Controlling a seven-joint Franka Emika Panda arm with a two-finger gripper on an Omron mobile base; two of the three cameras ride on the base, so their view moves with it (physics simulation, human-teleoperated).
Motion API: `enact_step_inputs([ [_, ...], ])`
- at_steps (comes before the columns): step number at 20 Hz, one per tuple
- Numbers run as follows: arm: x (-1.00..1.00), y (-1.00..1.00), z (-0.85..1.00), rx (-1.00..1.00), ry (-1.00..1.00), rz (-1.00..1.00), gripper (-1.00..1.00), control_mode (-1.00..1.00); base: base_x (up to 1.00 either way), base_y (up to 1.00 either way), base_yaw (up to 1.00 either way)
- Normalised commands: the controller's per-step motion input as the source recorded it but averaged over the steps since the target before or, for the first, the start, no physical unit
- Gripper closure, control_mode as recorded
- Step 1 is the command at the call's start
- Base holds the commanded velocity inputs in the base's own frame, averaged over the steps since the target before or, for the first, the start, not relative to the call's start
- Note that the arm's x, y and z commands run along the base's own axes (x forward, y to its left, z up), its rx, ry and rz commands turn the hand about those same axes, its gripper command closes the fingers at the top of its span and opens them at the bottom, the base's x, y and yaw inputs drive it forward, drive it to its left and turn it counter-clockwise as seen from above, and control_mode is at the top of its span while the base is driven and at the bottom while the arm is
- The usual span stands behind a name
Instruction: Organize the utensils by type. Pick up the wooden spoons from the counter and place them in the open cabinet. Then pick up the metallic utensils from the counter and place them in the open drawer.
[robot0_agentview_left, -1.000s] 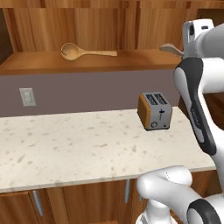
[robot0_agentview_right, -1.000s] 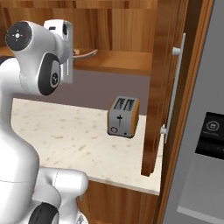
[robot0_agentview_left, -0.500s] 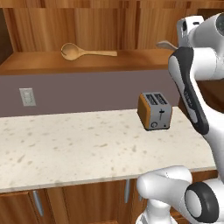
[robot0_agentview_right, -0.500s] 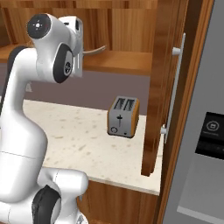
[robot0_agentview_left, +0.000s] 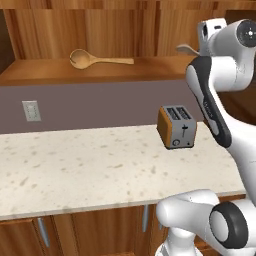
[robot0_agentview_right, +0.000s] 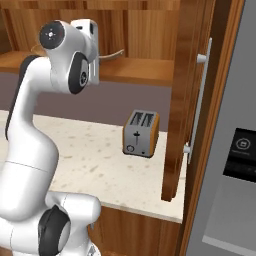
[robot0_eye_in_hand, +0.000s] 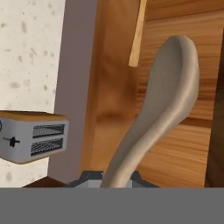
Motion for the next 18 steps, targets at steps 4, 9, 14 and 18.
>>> enact_step_inputs([
  [4, 0.31, 0.0, -0.06, 0.0, -0.22, 0.0, 1.0, -1.0, 0.0, 0.0, 0.0],
  [9, 0.47, -0.07, 0.02, 0.0, 0.0, 0.0, 1.0, -1.0, 0.0, 0.0, 0.0],
  [14, 0.53, -0.04, 0.03, 0.0, 0.04, 0.0, 1.0, -1.0, 0.0, 0.0, 0.0],
  [18, 0.44, 0.0, 0.0, 0.0, 0.0, 0.0, 1.0, -1.0, 0.0, 0.0, 0.0],
])
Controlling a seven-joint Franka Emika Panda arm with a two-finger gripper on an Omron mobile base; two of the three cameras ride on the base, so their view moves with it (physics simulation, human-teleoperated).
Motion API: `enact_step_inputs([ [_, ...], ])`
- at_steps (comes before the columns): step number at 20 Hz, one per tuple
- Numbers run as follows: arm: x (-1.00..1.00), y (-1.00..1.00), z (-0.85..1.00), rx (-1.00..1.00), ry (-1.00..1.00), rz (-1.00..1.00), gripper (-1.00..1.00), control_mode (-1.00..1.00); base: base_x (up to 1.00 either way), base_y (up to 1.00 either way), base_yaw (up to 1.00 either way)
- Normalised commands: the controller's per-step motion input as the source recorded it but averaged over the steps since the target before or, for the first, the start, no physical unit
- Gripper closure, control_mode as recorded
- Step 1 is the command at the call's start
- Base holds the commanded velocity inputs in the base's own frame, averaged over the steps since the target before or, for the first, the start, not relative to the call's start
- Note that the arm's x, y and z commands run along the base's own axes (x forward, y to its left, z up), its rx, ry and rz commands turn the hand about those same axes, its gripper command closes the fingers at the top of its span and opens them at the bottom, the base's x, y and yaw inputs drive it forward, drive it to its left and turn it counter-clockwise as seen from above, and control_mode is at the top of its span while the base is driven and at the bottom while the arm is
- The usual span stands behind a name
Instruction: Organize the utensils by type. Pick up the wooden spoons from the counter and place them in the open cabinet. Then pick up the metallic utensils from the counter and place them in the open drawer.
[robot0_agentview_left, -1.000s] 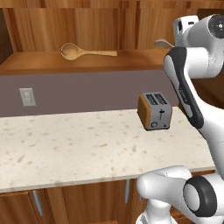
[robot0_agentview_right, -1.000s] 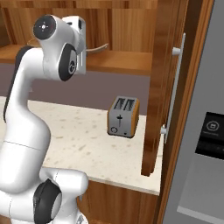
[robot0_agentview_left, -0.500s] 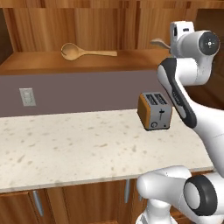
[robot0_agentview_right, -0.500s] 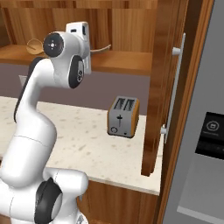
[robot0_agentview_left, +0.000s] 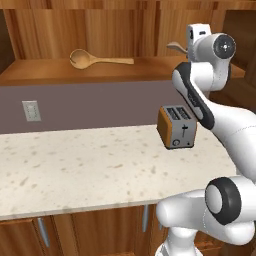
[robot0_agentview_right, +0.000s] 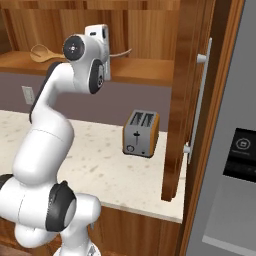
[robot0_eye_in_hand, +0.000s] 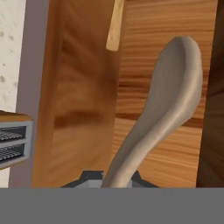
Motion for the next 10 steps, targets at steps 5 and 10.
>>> enact_step_inputs([
  [5, 0.4, -0.01, 0.0, 0.0, 0.0, 0.0, 1.0, -1.0, 0.0, 0.0, 0.0],
  [10, 0.45, -0.05, -0.05, 0.0, 0.0, 0.0, 1.0, -1.0, 0.0, 0.0, 0.0],
])
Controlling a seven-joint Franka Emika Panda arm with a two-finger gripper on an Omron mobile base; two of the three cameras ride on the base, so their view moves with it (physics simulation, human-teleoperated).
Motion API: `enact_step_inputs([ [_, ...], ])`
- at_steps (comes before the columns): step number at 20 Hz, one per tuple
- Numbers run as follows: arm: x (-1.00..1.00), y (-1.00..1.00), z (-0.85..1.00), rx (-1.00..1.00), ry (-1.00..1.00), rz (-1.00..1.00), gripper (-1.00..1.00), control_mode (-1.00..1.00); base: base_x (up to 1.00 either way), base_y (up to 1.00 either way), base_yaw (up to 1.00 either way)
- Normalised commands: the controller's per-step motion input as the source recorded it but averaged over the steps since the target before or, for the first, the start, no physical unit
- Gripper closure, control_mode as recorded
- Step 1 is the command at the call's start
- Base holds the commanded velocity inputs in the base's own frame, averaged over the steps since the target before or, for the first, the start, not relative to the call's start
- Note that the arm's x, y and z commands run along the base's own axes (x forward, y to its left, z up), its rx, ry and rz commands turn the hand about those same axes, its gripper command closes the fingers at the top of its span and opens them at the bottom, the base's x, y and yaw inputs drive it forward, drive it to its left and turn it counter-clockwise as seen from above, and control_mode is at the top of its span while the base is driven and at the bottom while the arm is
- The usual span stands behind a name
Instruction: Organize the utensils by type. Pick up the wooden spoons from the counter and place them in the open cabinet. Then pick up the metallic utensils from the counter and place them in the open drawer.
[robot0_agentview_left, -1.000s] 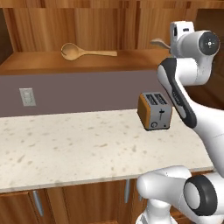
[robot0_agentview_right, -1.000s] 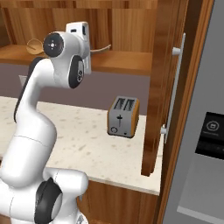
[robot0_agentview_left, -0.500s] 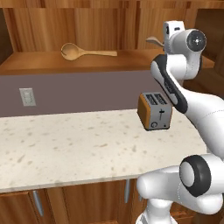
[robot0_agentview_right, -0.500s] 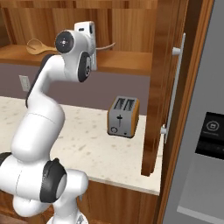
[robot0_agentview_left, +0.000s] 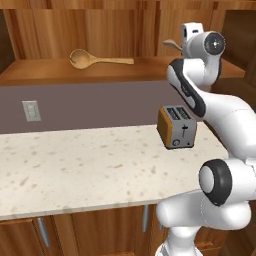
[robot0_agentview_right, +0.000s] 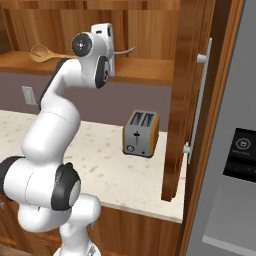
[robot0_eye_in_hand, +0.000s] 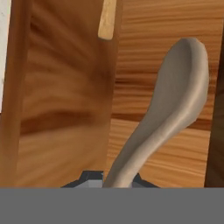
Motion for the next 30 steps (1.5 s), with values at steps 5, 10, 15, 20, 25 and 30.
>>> enact_step_inputs([
  [5, 0.36, -0.04, -0.18, 0.0, 0.0, 0.0, 1.0, -1.0, 0.0, 0.0, 0.0],
  [10, 0.29, -0.03, -0.17, 0.0, 0.0, 0.03, 1.0, -1.0, 0.0, 0.0, 0.0],
  [15, 0.24, -0.04, -0.19, 0.0, 0.0, 0.06, 1.0, -1.0, 0.0, 0.0, 0.0],
  [20, 0.28, -0.06, -0.14, 0.0, 0.0, 0.07, 1.0, -1.0, 0.0, 0.0, 0.0],
  [25, 0.34, -0.1, -0.06, 0.0, 0.0, 0.04, 1.0, -1.0, 0.0, 0.0, 0.0],
  [30, 0.36, -0.1, -0.01, 0.0, 0.0, 0.01, 1.0, -1.0, 0.0, 0.0, 0.0],
])
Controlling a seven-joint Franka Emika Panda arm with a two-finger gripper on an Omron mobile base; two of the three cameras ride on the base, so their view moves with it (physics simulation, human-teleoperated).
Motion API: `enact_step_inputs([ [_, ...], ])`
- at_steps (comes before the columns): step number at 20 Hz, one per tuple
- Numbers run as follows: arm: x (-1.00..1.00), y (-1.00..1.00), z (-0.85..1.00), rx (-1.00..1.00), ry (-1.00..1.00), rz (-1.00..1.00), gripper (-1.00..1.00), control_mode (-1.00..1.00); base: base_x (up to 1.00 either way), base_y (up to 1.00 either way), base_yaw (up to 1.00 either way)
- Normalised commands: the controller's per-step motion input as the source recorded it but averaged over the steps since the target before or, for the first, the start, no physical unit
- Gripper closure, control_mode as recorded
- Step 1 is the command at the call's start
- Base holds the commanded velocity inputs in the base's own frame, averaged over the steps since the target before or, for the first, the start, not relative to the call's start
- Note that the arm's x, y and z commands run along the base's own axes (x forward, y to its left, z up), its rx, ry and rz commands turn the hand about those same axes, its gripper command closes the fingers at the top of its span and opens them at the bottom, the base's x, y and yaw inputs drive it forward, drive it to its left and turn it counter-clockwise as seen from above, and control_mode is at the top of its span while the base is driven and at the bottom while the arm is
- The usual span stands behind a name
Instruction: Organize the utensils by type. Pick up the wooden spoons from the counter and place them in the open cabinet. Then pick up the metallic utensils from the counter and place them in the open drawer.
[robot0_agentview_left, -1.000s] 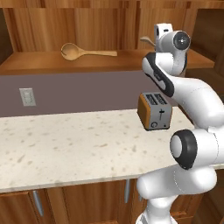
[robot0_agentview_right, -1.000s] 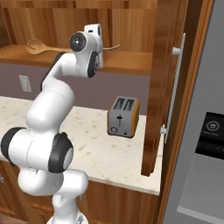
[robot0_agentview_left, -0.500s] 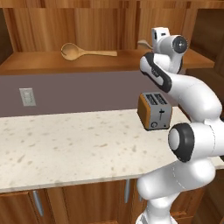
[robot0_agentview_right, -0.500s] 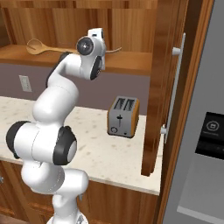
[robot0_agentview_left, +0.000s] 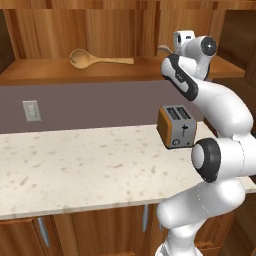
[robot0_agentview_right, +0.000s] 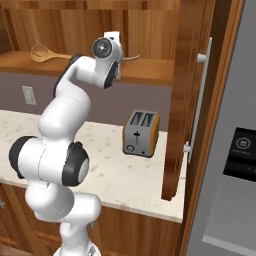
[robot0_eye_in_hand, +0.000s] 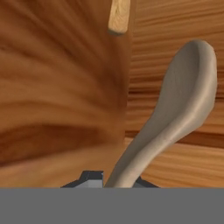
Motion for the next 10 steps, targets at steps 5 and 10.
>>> enact_step_inputs([
  [5, 0.34, 0.0, -0.03, 0.0, 0.0, 0.0, 1.0, -1.0, 0.0, 0.0, 0.0],
  [10, 0.2, 0.0, 0.04, 0.0, 0.0, 0.01, 1.0, -1.0, 0.0, 0.0, 0.0],
])
